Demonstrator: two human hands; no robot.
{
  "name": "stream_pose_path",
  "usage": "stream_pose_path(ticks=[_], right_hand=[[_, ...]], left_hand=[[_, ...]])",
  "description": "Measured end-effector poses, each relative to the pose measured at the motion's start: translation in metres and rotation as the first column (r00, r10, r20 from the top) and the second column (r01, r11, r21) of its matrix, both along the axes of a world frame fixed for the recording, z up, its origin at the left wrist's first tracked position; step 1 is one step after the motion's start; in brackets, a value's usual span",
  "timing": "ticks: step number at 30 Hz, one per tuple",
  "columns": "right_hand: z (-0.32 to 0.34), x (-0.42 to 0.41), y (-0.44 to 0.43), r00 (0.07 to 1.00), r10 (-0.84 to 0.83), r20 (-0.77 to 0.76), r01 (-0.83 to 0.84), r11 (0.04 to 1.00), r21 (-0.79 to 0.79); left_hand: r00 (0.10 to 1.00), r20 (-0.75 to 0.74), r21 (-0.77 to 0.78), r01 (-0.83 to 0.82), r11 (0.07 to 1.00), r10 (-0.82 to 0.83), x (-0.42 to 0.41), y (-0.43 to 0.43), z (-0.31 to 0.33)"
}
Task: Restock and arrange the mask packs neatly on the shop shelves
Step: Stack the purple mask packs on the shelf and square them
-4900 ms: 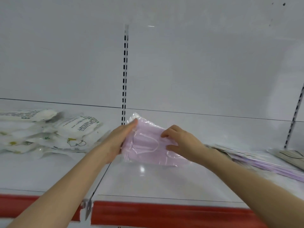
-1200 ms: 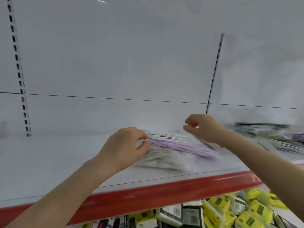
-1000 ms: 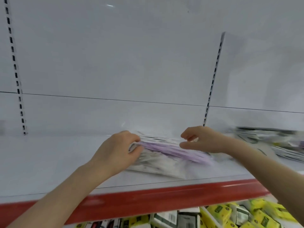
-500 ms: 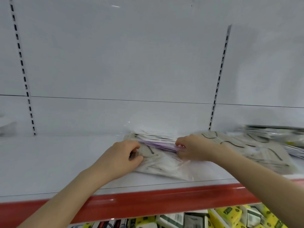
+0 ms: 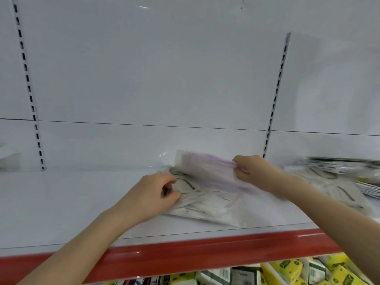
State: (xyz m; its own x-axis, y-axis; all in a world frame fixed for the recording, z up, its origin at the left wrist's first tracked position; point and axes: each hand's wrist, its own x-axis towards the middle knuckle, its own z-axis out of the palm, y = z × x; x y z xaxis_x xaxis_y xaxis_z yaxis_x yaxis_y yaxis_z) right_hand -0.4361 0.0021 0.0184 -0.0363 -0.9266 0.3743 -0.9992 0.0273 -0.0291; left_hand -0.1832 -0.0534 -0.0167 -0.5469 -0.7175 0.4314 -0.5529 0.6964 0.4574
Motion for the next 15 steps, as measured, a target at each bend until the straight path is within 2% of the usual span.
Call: stream_pose_path(ticks=[4, 6, 7, 9, 11, 12, 13, 15], right_hand=[[0.012, -0.003, 0.008, 0.993, 0.073, 0.091, -0.059, 0.988, -0.146], [0.017, 0.001, 0.011, 0.983, 0.122, 0.139, -0.086, 0.966, -0.242], [0.020, 0.004, 0.012, 0.977, 0.145, 0.158, -0.094, 0.951, -0.294], [0.023, 0.013, 0.014, 0.971, 0.196, 0.137, -0.131, 0.915, -0.383], [0.021, 0.025, 0.015, 0.972, 0.236, 0.020, -0.203, 0.876, -0.437], [0.019, 0.032, 0.016, 0.964, 0.250, -0.095, -0.265, 0.848, -0.459], [0.014, 0.036, 0.016, 0.938, 0.267, -0.221, -0.341, 0.819, -0.461], [0.003, 0.044, 0.013, 0.859, 0.312, -0.405, -0.478, 0.771, -0.421]], left_hand=[[0.973, -0.227, 0.050, -0.015, 0.999, 0.026, -0.001, -0.003, 0.006], [0.901, -0.427, 0.213, 0.019, 0.977, 0.076, -0.002, -0.005, 0.013], [0.840, -0.528, 0.361, 0.091, 0.928, 0.123, -0.002, -0.005, 0.018], [0.709, -0.667, 0.610, 0.340, 0.716, 0.232, -0.001, -0.004, 0.030], [0.576, -0.757, 0.643, 0.574, 0.507, 0.309, 0.003, -0.002, 0.040], [0.522, -0.786, 0.618, 0.651, 0.440, 0.332, 0.005, -0.002, 0.043], [0.482, -0.807, 0.589, 0.700, 0.403, 0.342, 0.009, -0.002, 0.045], [0.434, -0.836, 0.544, 0.740, 0.396, 0.336, 0.019, -0.006, 0.048]])
